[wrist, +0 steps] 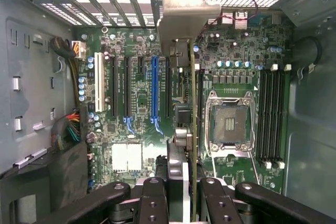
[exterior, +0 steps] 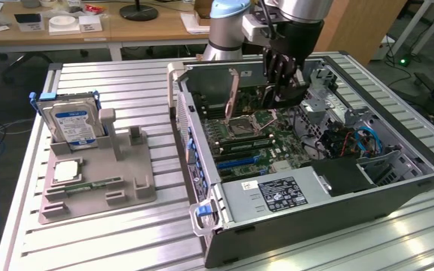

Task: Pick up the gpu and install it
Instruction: 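Insert the gpu into the slot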

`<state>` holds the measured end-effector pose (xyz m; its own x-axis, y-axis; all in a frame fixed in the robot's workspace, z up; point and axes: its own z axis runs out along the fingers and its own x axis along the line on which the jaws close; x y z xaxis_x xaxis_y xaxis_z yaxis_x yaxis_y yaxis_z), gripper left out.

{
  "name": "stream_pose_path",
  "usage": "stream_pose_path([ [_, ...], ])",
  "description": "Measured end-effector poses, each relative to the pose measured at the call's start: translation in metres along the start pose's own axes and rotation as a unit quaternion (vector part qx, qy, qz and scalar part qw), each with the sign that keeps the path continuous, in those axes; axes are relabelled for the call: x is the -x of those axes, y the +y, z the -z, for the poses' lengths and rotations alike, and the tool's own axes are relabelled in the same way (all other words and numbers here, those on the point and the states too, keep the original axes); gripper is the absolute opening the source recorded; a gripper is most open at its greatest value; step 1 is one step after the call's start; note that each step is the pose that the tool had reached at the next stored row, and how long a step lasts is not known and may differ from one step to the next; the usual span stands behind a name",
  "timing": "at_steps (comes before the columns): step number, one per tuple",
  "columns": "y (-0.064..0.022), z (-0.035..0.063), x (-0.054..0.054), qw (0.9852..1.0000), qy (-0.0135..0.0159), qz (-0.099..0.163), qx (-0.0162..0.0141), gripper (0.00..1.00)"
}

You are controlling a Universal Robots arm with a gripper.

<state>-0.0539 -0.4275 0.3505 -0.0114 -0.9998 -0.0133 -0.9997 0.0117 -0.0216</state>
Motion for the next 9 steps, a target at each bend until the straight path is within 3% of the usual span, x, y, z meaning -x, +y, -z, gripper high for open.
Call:
stream_pose_path([
  [7,0.0009,-0.0022,0.0000,1.0000,-0.0006,-0.001,0.0004,0.28],
  [9,0.0011,-0.0037,0.0000,1.0000,0.0021,-0.007,0.0003,0.28],
])
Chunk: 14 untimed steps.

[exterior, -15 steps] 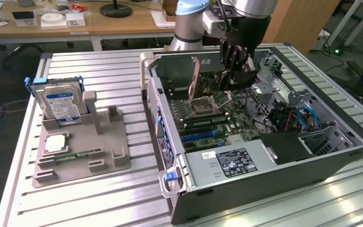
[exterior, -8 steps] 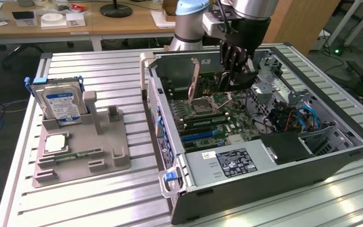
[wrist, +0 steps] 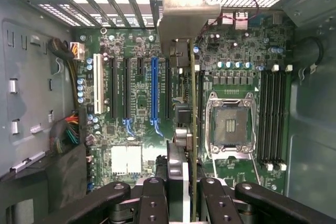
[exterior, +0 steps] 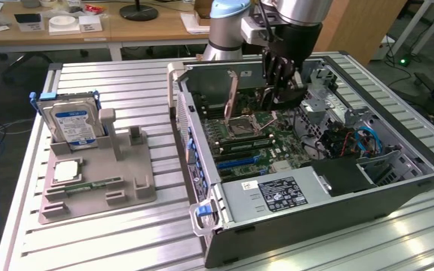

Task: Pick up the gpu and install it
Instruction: 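Insert the gpu into the slot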

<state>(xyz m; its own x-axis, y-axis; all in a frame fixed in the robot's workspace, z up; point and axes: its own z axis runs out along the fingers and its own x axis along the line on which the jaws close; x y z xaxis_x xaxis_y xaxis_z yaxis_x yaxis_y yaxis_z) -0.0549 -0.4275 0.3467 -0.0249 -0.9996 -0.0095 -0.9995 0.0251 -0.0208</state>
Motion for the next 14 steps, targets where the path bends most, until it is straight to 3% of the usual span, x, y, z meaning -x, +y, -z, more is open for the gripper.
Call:
stream_pose_path([
  [2,-0.0001,-0.0012,0.000,1.0000,0.0022,-0.006,-0.0001,0.28],
  [6,0.0007,-0.0042,0.001,0.9999,0.0022,-0.013,-0.0002,0.28],
  [14,0.0131,-0.0083,0.001,0.9999,0.0023,-0.015,-0.0003,0.28],
])
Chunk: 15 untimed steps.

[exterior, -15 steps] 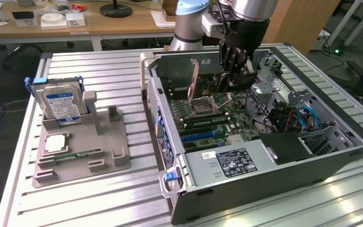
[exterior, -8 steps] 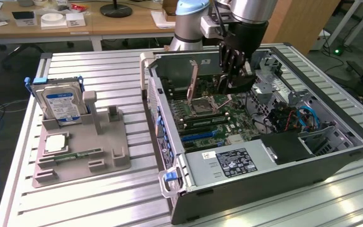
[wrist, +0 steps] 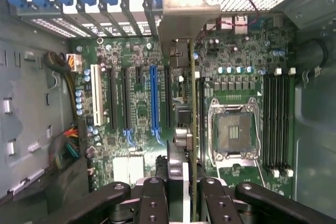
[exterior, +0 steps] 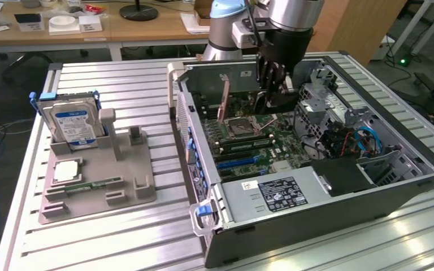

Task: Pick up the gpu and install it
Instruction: 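Insert the gpu into the slot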

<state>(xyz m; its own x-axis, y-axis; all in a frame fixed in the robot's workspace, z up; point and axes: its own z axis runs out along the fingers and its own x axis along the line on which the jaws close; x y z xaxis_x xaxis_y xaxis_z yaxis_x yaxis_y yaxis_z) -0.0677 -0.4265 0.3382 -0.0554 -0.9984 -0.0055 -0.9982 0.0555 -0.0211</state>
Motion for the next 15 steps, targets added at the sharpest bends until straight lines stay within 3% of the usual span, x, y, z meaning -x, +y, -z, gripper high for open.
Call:
stream_pose_path([
  [8,0.0073,-0.0071,-0.003,1.0000,0.0001,0.000,0.0000,0.28],
  [11,0.0083,-0.0113,-0.003,1.0000,-0.0001,0.000,-0.0028,0.28],
  [15,0.0087,-0.0168,-0.006,1.0000,0.0001,0.000,-0.0023,0.28],
])
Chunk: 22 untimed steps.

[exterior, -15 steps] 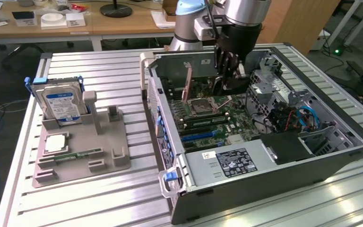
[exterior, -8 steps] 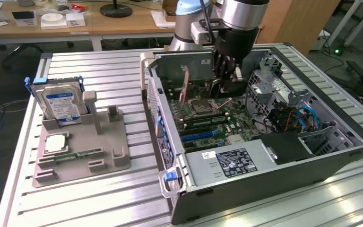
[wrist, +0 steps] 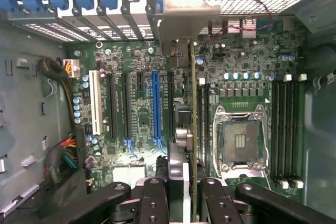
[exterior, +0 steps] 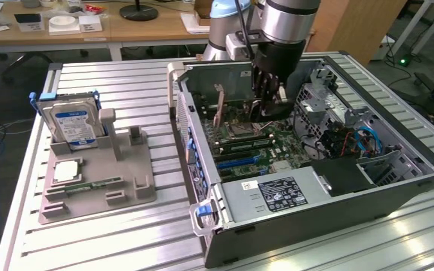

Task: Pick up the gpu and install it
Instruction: 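Insert the gpu into the slot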

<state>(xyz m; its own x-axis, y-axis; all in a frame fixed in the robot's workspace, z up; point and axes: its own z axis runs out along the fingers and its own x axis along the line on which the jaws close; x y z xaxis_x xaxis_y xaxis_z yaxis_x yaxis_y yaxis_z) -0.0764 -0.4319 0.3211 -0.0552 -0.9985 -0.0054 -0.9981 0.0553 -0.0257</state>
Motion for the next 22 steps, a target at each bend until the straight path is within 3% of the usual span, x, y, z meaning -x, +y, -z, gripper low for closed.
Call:
stream_pose_path([
  [7,0.0015,-0.0102,-0.003,1.0000,-0.0003,0.002,0.0017,0.28],
  [15,0.0039,-0.0122,-0.017,1.0000,-0.0004,0.002,0.0018,0.28],
  [22,0.0083,-0.0142,-0.022,1.0000,-0.0004,0.002,0.0017,0.28],
])
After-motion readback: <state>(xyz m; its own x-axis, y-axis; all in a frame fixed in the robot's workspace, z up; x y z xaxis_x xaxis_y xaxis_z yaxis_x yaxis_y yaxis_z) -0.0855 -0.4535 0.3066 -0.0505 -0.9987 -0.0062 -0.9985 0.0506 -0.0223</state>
